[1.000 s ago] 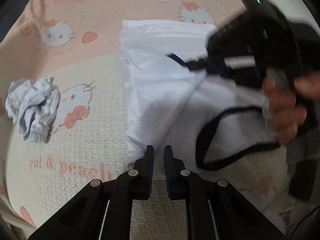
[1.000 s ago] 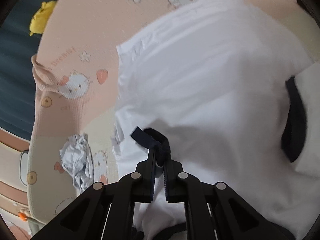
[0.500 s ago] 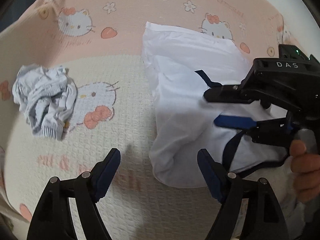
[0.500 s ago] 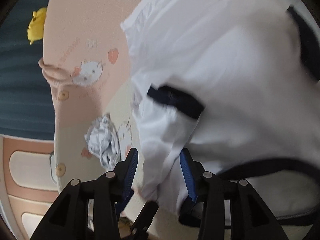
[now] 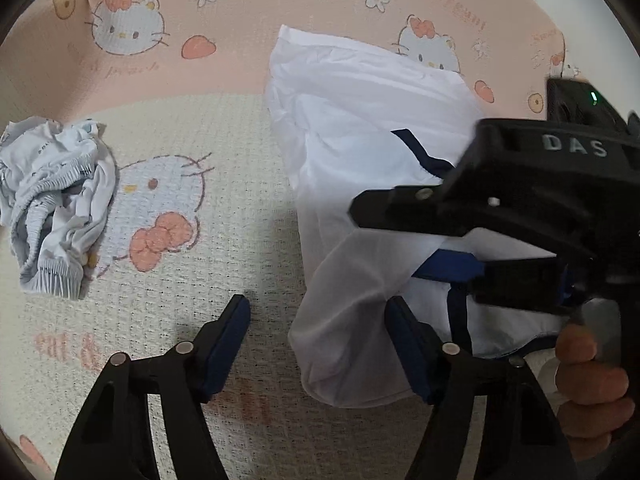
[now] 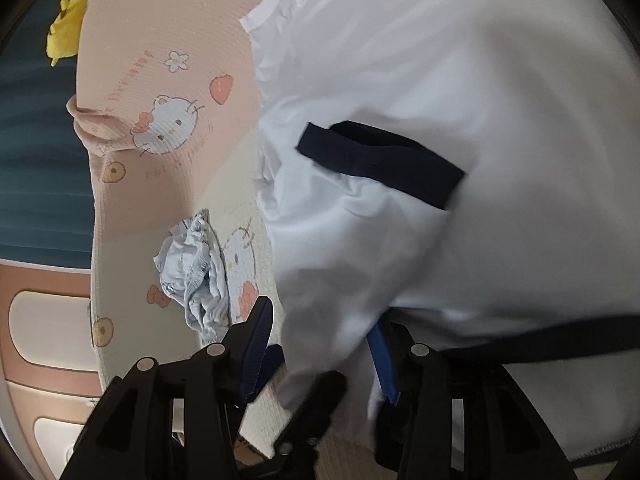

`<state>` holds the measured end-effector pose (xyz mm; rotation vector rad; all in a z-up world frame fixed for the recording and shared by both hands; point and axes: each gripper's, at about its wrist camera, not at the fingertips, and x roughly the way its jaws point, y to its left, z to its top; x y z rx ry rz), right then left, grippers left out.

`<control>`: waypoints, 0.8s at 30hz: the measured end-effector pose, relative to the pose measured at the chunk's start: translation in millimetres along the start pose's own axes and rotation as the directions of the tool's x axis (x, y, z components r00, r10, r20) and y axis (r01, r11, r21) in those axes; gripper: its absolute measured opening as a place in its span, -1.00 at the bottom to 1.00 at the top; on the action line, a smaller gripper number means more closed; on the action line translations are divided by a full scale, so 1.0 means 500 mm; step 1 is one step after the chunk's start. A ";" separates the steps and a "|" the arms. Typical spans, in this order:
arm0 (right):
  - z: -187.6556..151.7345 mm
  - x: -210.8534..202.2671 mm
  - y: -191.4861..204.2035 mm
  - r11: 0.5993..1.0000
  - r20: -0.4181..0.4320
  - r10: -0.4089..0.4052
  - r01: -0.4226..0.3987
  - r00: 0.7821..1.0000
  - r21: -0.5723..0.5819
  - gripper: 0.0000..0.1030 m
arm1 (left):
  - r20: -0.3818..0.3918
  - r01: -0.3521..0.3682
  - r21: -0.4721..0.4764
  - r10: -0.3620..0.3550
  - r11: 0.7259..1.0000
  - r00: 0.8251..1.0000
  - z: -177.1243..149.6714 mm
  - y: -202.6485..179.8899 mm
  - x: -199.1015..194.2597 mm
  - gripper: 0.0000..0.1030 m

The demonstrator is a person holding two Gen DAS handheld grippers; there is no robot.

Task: Fold clothes

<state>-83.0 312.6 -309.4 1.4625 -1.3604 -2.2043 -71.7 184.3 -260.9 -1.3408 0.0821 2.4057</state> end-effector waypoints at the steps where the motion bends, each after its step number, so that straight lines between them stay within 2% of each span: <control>1: -0.001 0.000 0.008 0.999 0.007 -0.028 0.029 1.000 -0.034 -0.29 | 0.004 -0.003 0.006 0.003 1.000 1.000 -0.002 -0.001 -0.001 0.10; 2: -0.003 -0.002 0.016 0.995 0.017 -0.063 0.064 0.998 -0.073 -0.80 | 0.006 -0.006 0.018 0.005 1.000 1.000 -0.006 -0.003 -0.003 -0.07; 3: -0.005 -0.002 0.028 0.988 0.027 -0.098 0.100 0.995 -0.121 -0.94 | 0.008 -0.009 0.029 0.008 1.000 1.000 -0.009 -0.005 -0.005 -0.13; 4: -0.007 -0.006 0.040 0.981 0.042 -0.111 0.116 0.993 -0.155 -0.94 | 0.010 -0.011 0.040 0.011 0.999 1.000 -0.012 -0.007 -0.007 -0.30; 5: -0.009 -0.012 0.050 0.975 0.059 -0.117 0.126 0.991 -0.182 -0.94 | 0.011 -0.014 0.050 0.013 0.999 1.000 -0.016 -0.010 -0.009 -0.58; 8: -0.002 -0.023 0.068 0.977 0.058 -0.091 0.101 0.994 -0.189 -0.94 | 0.017 -0.008 0.073 0.007 0.997 1.000 -0.025 -0.020 -0.024 -0.78; 12: 0.007 -0.042 0.070 0.973 0.072 -0.114 0.126 0.991 -0.194 -0.94 | 0.051 -0.051 0.117 0.045 0.992 0.998 -0.037 -0.044 -0.051 -0.83; 17: 0.020 -0.056 0.048 0.986 0.067 -0.083 0.092 0.994 -0.143 -0.94 | 0.031 -0.096 0.140 0.092 0.986 0.995 -0.054 -0.060 -0.055 -0.84; 24: 0.041 -0.067 0.035 0.980 0.113 -0.120 0.136 0.986 -0.143 -0.94 | 0.007 -0.155 0.157 0.156 0.975 0.988 -0.076 -0.076 -0.064 -0.84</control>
